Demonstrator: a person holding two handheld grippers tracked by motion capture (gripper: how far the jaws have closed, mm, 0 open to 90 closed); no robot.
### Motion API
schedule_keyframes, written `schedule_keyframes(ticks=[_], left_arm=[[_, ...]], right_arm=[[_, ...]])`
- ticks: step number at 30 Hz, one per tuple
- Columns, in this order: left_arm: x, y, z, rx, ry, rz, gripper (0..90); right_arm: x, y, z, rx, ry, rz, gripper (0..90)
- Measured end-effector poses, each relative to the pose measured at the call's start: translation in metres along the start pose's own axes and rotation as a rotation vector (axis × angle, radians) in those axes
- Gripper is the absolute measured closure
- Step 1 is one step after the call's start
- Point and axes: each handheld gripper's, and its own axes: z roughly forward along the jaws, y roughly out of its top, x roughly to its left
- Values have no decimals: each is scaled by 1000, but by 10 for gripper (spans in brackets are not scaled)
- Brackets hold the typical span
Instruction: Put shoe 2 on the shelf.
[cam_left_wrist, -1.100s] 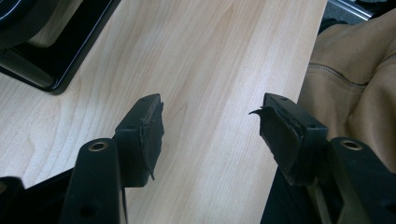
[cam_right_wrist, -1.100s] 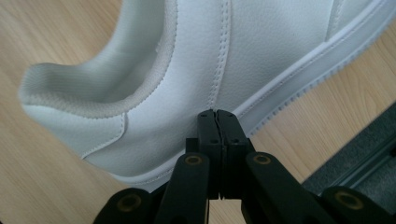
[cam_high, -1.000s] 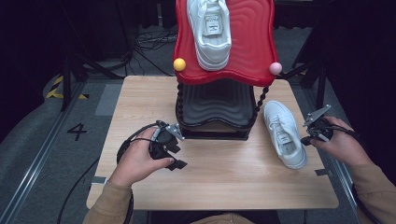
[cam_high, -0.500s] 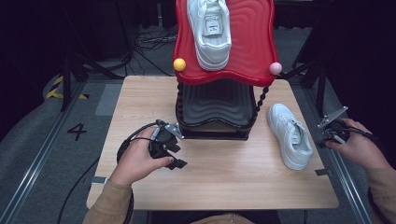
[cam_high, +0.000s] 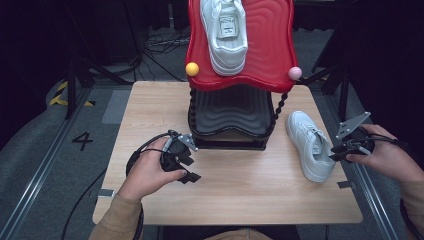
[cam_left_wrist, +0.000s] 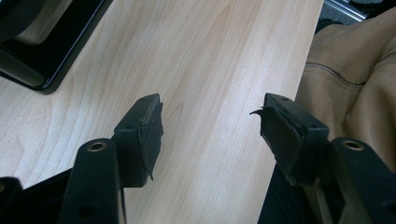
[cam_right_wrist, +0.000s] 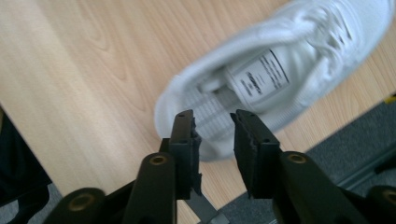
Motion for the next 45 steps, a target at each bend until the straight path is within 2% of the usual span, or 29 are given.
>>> schedule_keyframes(ticks=[3, 6, 9, 18, 24, 27, 29, 31, 32, 35, 37, 40, 43, 45], left_arm=[[0, 0, 0, 1, -2, 0, 394], [1, 0, 1, 8, -2, -1, 394], [1, 0, 1, 14, -6, -1, 394], [1, 1, 6, 24, -18, 2, 393], [2, 1, 7, 23, -23, 0, 393], [3, 1, 8, 27, -24, -1, 393], [3, 1, 8, 28, -29, -4, 394], [3, 1, 8, 29, -27, -5, 393], [3, 1, 8, 29, -27, -5, 393], [3, -1, 9, 25, -28, -9, 393], [3, -3, 8, 28, -25, -11, 393], [4, -6, 7, 24, -25, -21, 393], [4, -9, 6, 18, -21, -31, 393], [4, -10, 6, 18, -21, -34, 393]], right_arm=[[5, 7, 4, 22, 34, -45, 637], [6, 11, 9, 35, 58, -63, 613], [6, 14, 19, 78, 82, -93, 569], [5, 14, 54, 141, 154, -111, 547], [2, 14, 78, 195, 203, -132, 605], [3, 14, 87, 220, 225, -130, 592], [4, 13, 92, 243, 216, -154, 570], [3, 14, 92, 234, 239, -175, 625], [3, 14, 92, 234, 239, -175, 625], [5, 17, 90, 178, 284, -203, 707], [8, 22, 90, 196, 275, -196, 715], [7, 26, 88, 186, 284, -184, 715], [6, 30, 77, 158, 307, -162, 714], [8, 36, 69, 161, 308, -161, 714]])
